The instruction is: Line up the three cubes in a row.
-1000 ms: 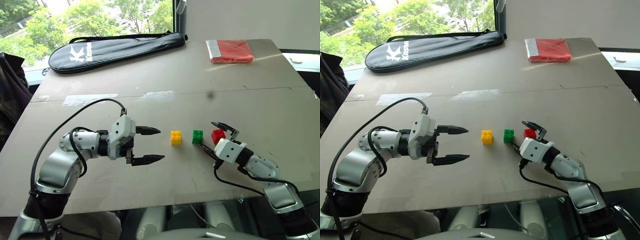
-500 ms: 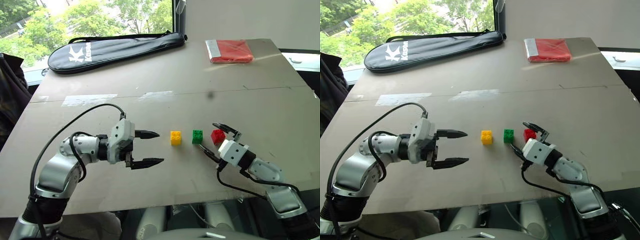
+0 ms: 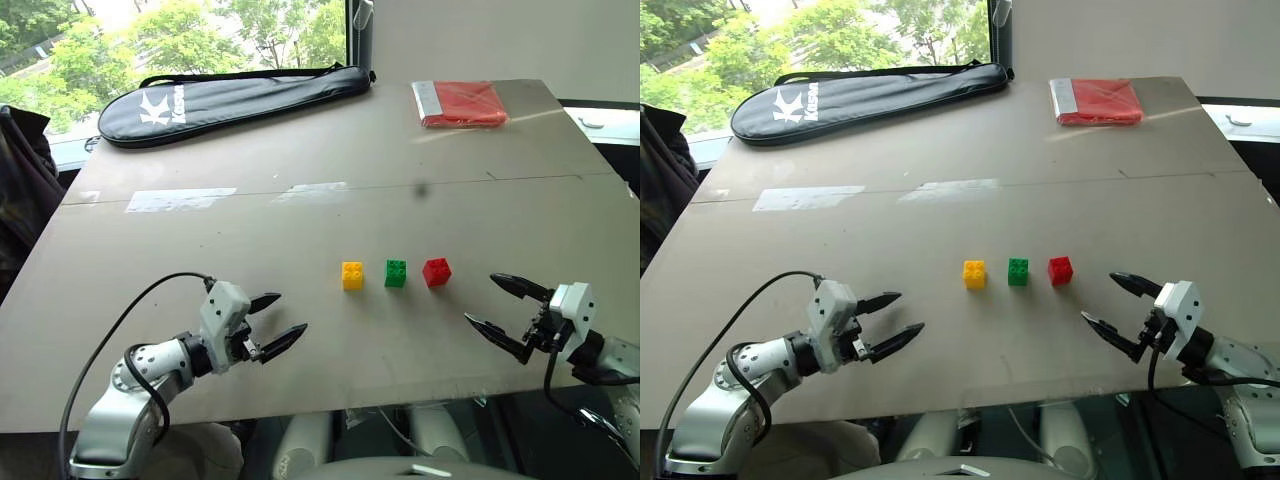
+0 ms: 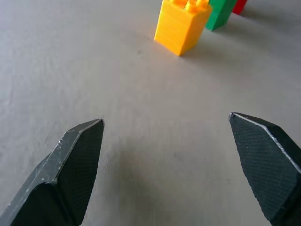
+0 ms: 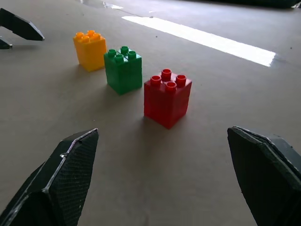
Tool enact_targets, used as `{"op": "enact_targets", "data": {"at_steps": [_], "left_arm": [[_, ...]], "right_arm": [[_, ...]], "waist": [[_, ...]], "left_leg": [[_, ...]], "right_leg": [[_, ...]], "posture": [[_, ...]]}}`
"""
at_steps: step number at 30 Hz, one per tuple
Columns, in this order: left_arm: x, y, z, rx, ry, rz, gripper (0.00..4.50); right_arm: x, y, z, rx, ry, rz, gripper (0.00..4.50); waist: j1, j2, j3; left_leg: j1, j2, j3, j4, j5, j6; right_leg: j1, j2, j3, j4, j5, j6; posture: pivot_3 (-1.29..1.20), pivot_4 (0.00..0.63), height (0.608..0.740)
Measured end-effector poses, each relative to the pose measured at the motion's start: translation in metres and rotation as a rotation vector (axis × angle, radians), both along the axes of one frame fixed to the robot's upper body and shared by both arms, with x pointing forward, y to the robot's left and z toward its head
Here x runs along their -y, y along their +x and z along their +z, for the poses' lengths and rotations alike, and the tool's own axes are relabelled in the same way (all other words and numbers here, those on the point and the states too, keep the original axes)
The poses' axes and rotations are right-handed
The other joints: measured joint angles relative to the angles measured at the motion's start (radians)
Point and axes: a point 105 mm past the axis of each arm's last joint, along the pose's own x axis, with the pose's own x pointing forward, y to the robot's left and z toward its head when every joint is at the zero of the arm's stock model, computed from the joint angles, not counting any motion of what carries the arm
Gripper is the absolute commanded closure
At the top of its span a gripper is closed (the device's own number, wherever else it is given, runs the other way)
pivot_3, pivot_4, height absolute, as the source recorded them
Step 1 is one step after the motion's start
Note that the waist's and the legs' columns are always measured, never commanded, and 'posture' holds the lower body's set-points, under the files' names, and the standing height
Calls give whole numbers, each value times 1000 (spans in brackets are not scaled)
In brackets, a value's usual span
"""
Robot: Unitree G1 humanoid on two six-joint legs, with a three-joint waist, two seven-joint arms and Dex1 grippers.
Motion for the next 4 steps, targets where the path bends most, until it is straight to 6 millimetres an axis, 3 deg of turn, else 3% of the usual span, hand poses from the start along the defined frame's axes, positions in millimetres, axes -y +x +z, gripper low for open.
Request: {"op": "enact_targets", "data": {"at_steps": [4], "left_arm": [[2, 1, -1, 36, 24, -5, 150]], "right_arm": [[11, 0, -6, -38, 12, 14, 0]], "waist": [[0, 0, 0]], "left_leg": [[0, 0, 1, 0, 0, 0]], "right_leg": [[0, 0, 1, 0, -1, 1]], "posture": [[0, 150, 712]]}}
